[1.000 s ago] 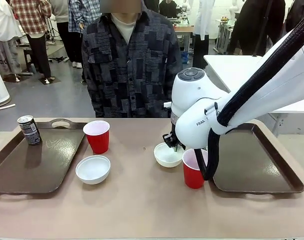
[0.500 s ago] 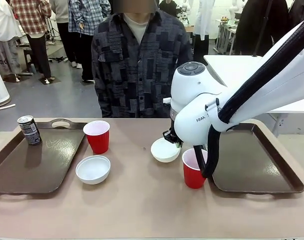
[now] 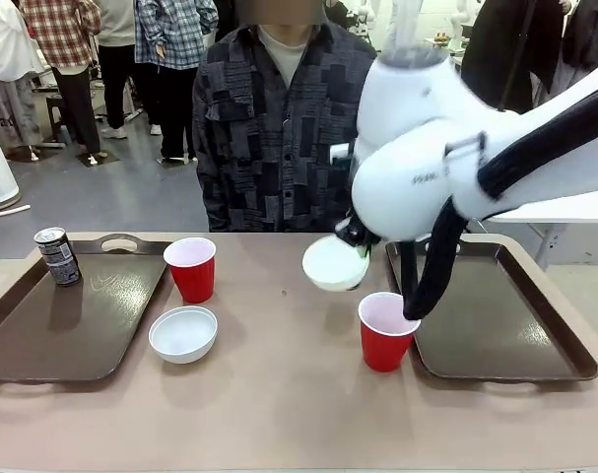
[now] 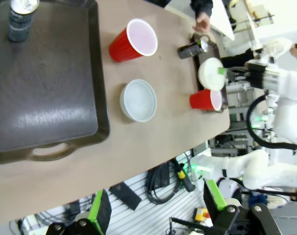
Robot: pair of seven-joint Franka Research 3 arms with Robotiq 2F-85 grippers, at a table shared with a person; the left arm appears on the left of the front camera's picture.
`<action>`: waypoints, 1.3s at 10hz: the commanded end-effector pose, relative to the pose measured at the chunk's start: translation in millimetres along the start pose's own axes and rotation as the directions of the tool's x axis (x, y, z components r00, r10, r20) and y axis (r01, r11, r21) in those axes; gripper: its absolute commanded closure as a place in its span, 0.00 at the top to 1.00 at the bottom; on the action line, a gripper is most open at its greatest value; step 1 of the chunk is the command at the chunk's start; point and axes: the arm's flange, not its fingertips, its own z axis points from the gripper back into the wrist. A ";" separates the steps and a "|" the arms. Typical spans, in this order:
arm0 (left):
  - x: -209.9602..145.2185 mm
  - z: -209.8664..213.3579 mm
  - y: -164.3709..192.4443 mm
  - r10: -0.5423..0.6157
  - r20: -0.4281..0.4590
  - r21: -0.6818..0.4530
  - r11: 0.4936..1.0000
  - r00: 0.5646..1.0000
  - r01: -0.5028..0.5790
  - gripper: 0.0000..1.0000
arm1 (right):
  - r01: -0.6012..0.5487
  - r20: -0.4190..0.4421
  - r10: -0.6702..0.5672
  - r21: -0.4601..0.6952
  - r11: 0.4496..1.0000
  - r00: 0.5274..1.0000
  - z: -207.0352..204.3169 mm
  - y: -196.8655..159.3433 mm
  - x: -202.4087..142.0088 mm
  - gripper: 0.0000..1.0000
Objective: Prepare tableware on both trays.
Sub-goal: Pick up a Picnic Bowl from the table and place it on a Handle tray.
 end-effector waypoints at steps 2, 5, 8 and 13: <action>0.1 0.3 -2.6 0.015 0.004 -0.014 1.000 1.000 -0.015 1.00 | 0.057 0.064 -0.055 -0.032 0.998 0.996 50.4 -46.0 -17.2 0.00; 0.1 0.3 -2.6 0.015 0.004 -0.014 1.000 1.000 -0.015 1.00 | 0.137 0.030 -0.134 -0.098 0.986 0.990 58.8 -120.5 -36.4 0.00; 0.1 0.3 -2.6 0.015 0.004 -0.014 1.000 1.000 -0.015 1.00 | 0.218 0.010 -0.219 -0.140 0.966 0.976 53.8 -180.2 -53.3 0.00; 0.1 0.3 -2.6 0.015 0.004 -0.014 1.000 1.000 -0.015 1.00 | 0.227 0.002 -0.229 -0.134 0.964 0.973 50.5 -185.5 -53.0 0.04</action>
